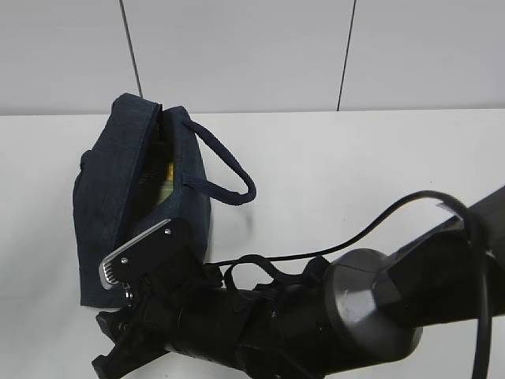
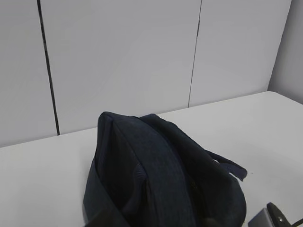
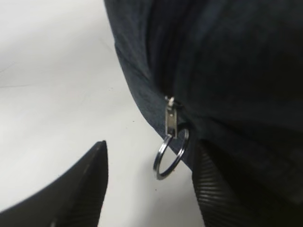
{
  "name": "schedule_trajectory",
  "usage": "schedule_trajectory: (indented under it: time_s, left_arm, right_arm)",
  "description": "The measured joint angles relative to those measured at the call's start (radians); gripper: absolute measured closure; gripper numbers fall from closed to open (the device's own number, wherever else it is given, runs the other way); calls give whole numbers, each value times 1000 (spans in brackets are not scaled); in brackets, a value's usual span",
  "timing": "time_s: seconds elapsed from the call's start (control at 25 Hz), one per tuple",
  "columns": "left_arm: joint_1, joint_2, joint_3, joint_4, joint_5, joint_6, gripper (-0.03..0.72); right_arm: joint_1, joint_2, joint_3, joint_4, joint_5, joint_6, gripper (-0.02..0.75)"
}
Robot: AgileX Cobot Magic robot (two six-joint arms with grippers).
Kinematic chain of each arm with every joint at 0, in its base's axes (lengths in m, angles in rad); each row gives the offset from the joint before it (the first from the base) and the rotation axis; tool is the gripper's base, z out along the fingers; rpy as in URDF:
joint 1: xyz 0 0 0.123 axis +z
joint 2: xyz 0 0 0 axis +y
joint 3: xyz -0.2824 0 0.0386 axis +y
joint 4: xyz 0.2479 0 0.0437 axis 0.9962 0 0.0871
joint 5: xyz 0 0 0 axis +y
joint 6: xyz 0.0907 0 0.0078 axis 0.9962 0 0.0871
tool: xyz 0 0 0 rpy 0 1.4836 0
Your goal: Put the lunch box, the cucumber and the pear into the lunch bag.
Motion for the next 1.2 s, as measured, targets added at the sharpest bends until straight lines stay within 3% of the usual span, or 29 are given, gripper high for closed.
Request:
schedule_trajectory:
  time_s: [0.08, 0.16, 0.32, 0.4, 0.72, 0.76, 1.2]
  left_arm:
    - [0, 0, 0, 0, 0, 0, 346]
    - [0, 0, 0, 0, 0, 0, 346]
    - [0, 0, 0, 0, 0, 0, 346]
    - [0, 0, 0, 0, 0, 0, 346]
    - [0, 0, 0, 1, 0, 0, 346]
    - [0, 0, 0, 2, 0, 1, 315]
    - [0, 0, 0, 11, 6, 1, 346]
  right_arm:
    - [0, 0, 0, 0, 0, 0, 316]
    - [0, 0, 0, 0, 0, 0, 388]
    - [0, 0, 0, 32, 0, -10, 642]
    - [0, 0, 0, 56, 0, -27, 722]
    - [0, -15, 0, 58, 95, -52, 738]
    - [0, -26, 0, 50, 116, -52, 738]
    - [0, -229, 0, -17, 240, -67, 738]
